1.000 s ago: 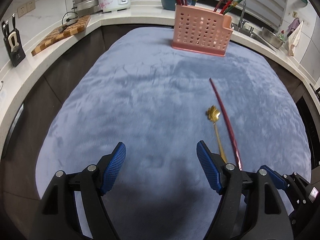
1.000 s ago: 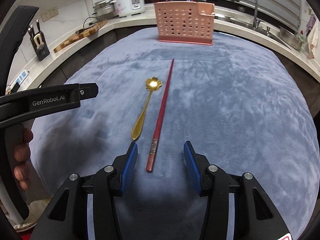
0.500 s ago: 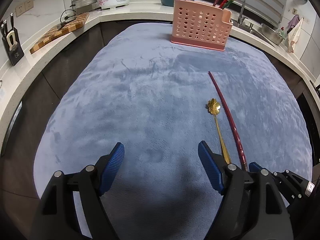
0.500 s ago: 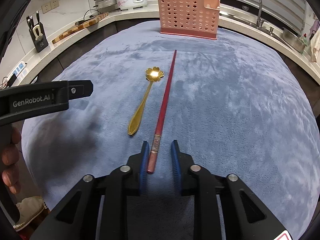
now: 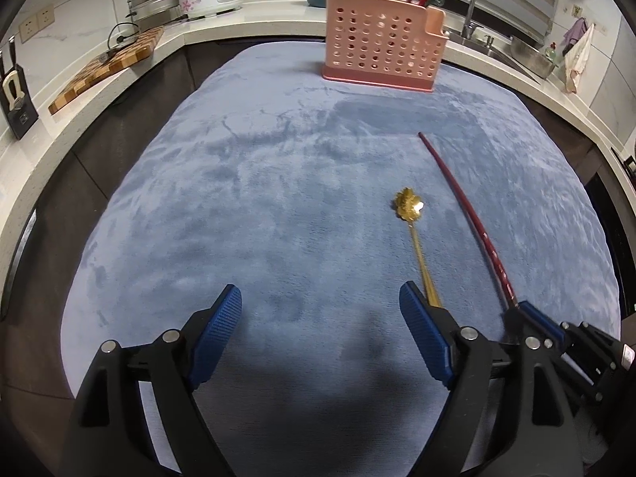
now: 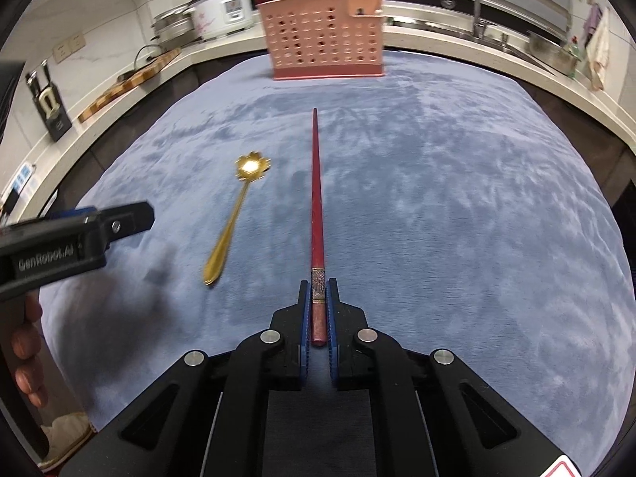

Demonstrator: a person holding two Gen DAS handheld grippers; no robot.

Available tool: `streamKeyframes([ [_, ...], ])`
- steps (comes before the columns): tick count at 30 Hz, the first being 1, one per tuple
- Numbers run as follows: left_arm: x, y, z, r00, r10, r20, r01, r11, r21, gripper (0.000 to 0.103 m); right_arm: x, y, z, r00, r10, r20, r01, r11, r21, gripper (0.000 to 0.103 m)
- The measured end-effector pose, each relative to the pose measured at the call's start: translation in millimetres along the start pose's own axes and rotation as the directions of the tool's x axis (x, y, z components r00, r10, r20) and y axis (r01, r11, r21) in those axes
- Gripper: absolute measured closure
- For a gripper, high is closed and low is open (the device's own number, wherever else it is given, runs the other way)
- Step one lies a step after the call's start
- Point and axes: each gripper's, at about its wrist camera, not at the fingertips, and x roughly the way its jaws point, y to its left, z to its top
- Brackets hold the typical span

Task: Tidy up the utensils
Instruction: 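Grasp the gold spoon with the left tool while the right tool grasps the dark red chopstick, then lift and carry the spoon and chopstick over the pink holder and lower them in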

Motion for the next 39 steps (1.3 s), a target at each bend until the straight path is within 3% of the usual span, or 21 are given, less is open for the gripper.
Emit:
streamKeyframes([
  [4, 1.0, -12.2, -1.3, 1.0, -0.022, -0.001, 0.022, 0.999, 0.027, 0.019, -3.6, -10.2, 2.0, 1.0, -0.008, 0.009, 0.008, 0.999, 0.032, 0.096],
  [15, 21.8, -41.1, -10.3, 0.991, -0.095, -0.089, 0.104, 0.989, 0.104, 0.022, -7.3, -17.4, 0.4, 1.0, -0.012, 0.012, 0.011, 0.999, 0.053, 0.096],
  [17, 26.4, -40.7, -11.5, 0.989, -0.099, -0.107, 0.11, 0.989, 0.101, 0.034, -7.5, -17.2, -0.2, 1.0, -0.012, 0.011, 0.012, 0.998, 0.054, 0.096],
  [24, 29.6, -35.9, -14.3, 0.989, -0.1, -0.109, 0.11, 0.99, 0.084, 0.05, -6.2, -16.8, -1.2, 1.0, -0.009, 0.003, 0.009, 0.999, 0.05, 0.096],
  [31, 28.4, -36.1, -13.7, 0.989, -0.109, -0.099, 0.118, 0.988, 0.097, 0.088, -5.5, -14.6, -1.5, 1.0, -0.006, 0.001, 0.006, 0.999, 0.042, 0.096],
  [39, 21.8, -38.9, -11.0, 0.991, -0.111, -0.073, 0.119, 0.986, 0.117, 0.091, -7.5, -13.5, -0.7, 1.0, -0.002, 0.006, 0.002, 0.999, 0.04, 0.096],
])
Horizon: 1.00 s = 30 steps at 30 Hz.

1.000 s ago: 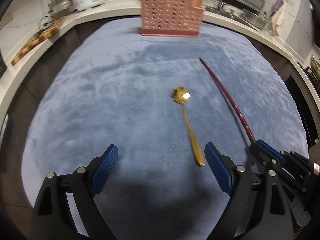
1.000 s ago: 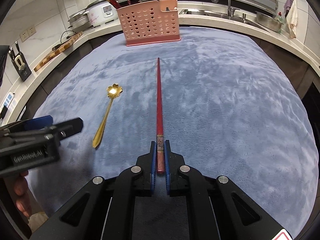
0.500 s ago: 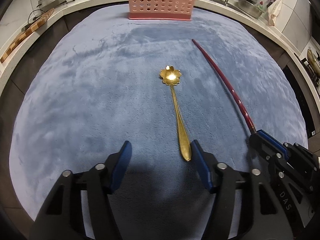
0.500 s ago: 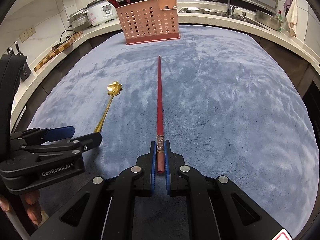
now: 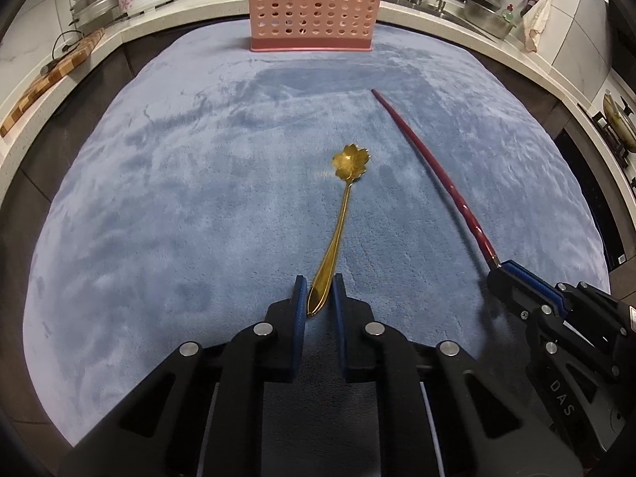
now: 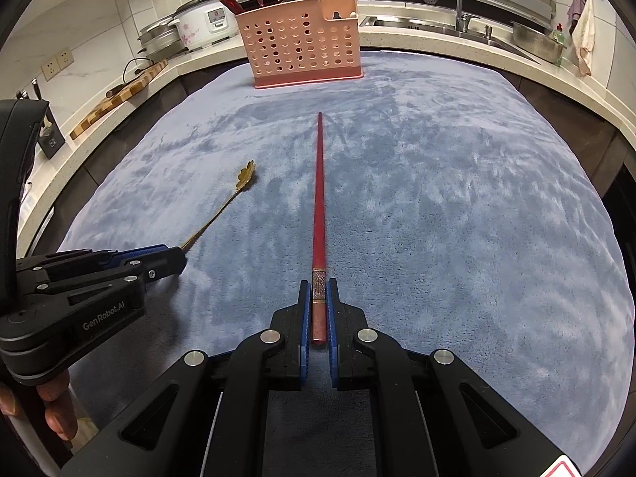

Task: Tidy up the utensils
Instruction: 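Lift and carry the spoon and chopstick over the pink holder and lower them in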

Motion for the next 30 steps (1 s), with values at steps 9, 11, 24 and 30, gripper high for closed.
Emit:
streamKeyframes([
  [9, -24.7, 1.5, 10.3, 0.997, 0.007, 0.072, -0.007, 1.0, 0.002, 0.099, -14.1, 1.7, 9.7, 0.999, 0.014, 0.033, -0.014, 1.0, -0.003, 0.096],
  [11, -31.0, 4.2, 15.1, 0.996, 0.002, 0.087, -0.001, 1.0, -0.01, 0.1, -19.0, 1.7, 14.1, 0.999, 0.019, 0.046, -0.019, 1.0, -0.001, 0.096],
  [24, -70.0, 23.5, 42.2, 0.984, -0.036, 0.174, 0.049, 0.996, -0.072, 0.102, -63.8, -3.0, 56.1, 0.983, 0.04, 0.178, -0.044, 0.999, 0.018, 0.096],
  [30, -85.6, 28.9, 57.8, 0.978, -0.038, 0.207, 0.056, 0.995, -0.083, 0.102, -82.8, -4.2, 79.1, 0.971, 0.056, 0.233, -0.062, 0.998, 0.021, 0.096],
])
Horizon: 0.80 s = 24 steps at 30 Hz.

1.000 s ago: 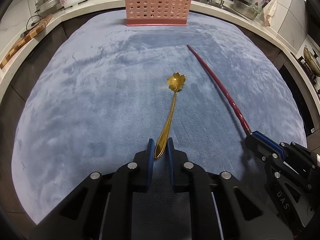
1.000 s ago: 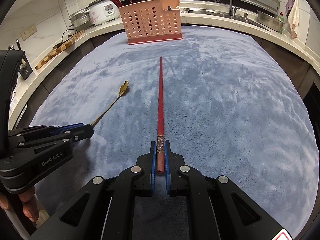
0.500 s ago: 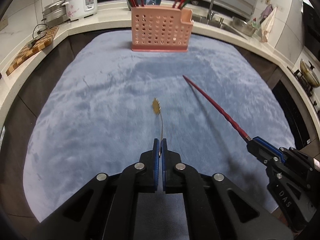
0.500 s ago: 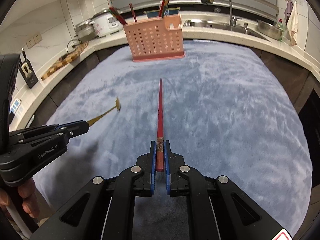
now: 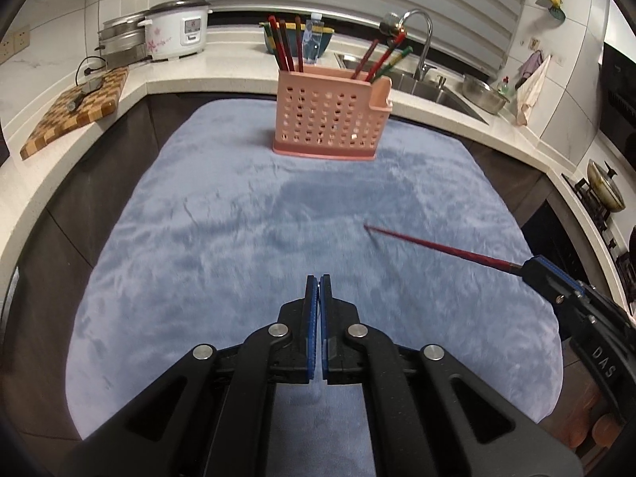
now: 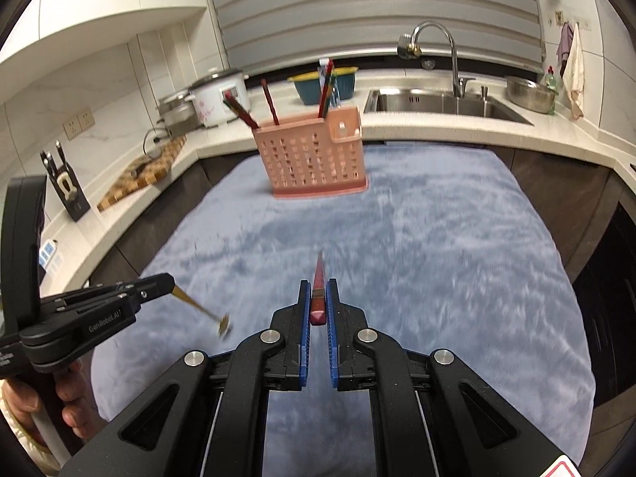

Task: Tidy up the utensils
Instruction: 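Lift and carry the spoon and chopstick over the pink holder and lower them in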

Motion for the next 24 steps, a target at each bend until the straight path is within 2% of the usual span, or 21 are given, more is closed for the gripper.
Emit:
streamKeyframes([
  [11, -10.2, -1.6, 27.6, 0.999, -0.003, 0.037, 0.003, 1.0, 0.005, 0.102, -12.8, -0.2, 35.5, 0.997, 0.031, 0.068, -0.032, 0.999, 0.013, 0.096],
  [17, -13.9, 3.0, 46.0, 0.998, -0.032, 0.057, 0.032, 0.999, -0.013, 0.102, -14.2, -10.5, 53.5, 0.994, 0.07, 0.082, -0.076, 0.994, 0.072, 0.096],
  [24, -18.4, 11.7, 70.3, 0.995, -0.065, 0.082, 0.069, 0.997, -0.039, 0.102, -16.6, -14.9, 74.5, 0.99, 0.076, 0.12, -0.086, 0.993, 0.082, 0.096],
])
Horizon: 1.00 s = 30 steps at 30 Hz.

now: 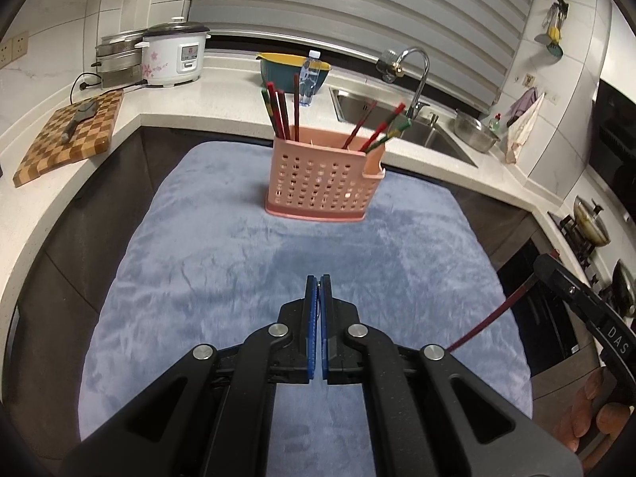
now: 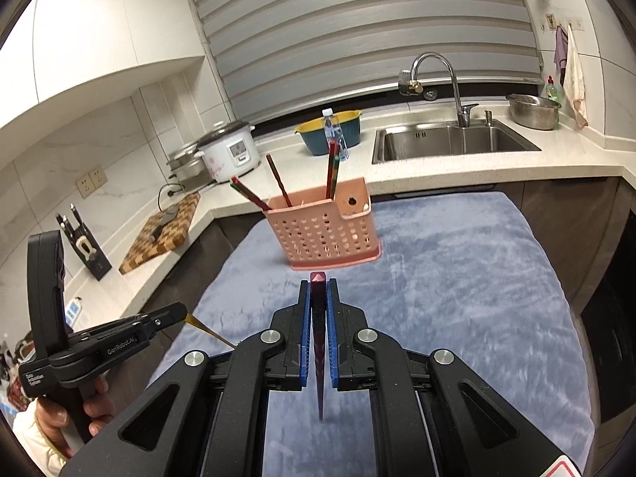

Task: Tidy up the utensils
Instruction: 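Lift and carry the spoon and chopstick over the pink holder and lower them in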

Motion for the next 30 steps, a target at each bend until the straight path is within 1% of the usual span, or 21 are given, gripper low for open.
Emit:
streamKeyframes([
  [6, -3.9, 3.2, 30.3, 0.999, -0.03, 0.029, 0.031, 0.999, -0.008, 0.102, 2.7, -2.9, 25.9, 0.999, 0.02, 0.045, -0.021, 1.0, 0.021, 0.096],
  [12, -2.3, 6.6, 66.4, 0.998, -0.044, 0.052, 0.044, 0.999, -0.008, 0.102, 5.0, 0.1, 61.4, 0.992, 0.032, 0.119, -0.034, 0.999, 0.012, 0.096],
  [19, 0.3, 2.2, 111.5, 0.993, -0.036, 0.116, 0.035, 0.999, 0.013, 0.102, 17.1, 5.8, 102.4, 0.98, 0.044, 0.193, -0.046, 0.999, 0.005, 0.096],
  [25, 10.3, -1.4, 152.4, 0.985, -0.037, 0.166, 0.034, 0.999, 0.024, 0.102, 36.1, 11.6, 148.8, 0.965, 0.039, 0.261, -0.042, 0.999, 0.006, 0.096],
  [30, 24.7, -1.3, 180.5, 0.982, -0.045, 0.181, 0.043, 0.999, 0.013, 0.102, 55.7, 11.6, 180.4, 0.956, 0.032, 0.293, -0.041, 0.999, 0.024, 0.096],
])
